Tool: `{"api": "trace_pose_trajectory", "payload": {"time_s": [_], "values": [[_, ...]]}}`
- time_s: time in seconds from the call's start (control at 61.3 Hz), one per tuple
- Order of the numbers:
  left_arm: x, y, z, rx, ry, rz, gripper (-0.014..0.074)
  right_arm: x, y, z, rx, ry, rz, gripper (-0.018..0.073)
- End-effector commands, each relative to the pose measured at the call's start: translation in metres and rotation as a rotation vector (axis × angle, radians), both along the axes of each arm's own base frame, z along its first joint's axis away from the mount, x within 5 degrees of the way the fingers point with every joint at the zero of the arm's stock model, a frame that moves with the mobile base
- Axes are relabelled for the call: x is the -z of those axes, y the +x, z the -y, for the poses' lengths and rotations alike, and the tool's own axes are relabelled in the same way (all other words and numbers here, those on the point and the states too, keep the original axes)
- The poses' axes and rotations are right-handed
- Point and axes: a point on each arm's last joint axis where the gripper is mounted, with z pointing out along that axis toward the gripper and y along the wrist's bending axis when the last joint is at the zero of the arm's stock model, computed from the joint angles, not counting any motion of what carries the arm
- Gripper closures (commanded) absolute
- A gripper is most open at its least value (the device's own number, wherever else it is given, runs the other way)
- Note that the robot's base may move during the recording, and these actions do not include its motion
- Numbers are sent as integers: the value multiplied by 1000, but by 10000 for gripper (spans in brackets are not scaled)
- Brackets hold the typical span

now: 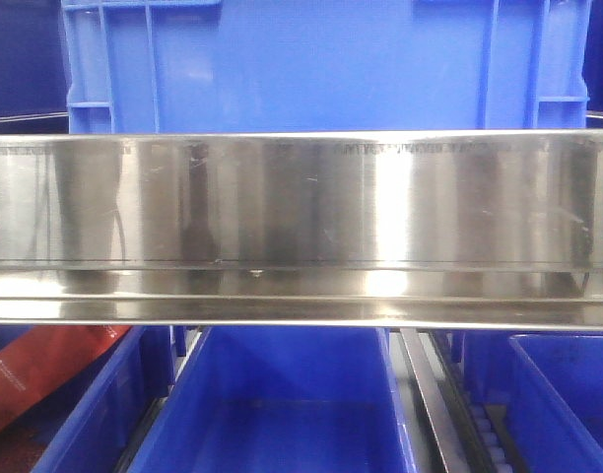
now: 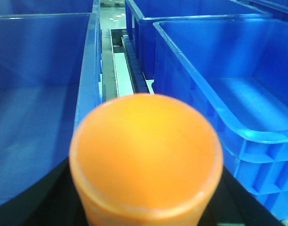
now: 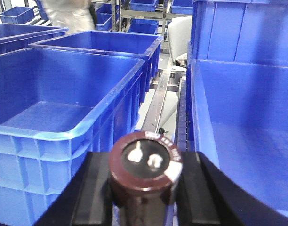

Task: Place cylindrical capacitor in blue bin on shelf
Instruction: 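Move the left gripper over a blue bin and release the orange cylinder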

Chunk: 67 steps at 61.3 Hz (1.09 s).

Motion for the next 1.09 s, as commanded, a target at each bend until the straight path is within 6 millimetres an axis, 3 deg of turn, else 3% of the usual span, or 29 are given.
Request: {"api": "trace_pose_trajectory", "payload": {"time_s": [0.0, 0.8, 0.963, 1.077], "values": [[-6, -2, 0, 6, -13, 34, 707, -3, -1, 1, 5, 0, 36, 721], [-6, -2, 0, 6, -14, 37, 707, -3, -1, 1, 5, 0, 36, 721], [-15, 3, 2, 5, -23, 74, 707, -3, -1, 1, 5, 0, 36, 721], [-31, 13, 7, 50, 59, 72, 707, -3, -1, 1, 5, 0, 36, 721]]}}
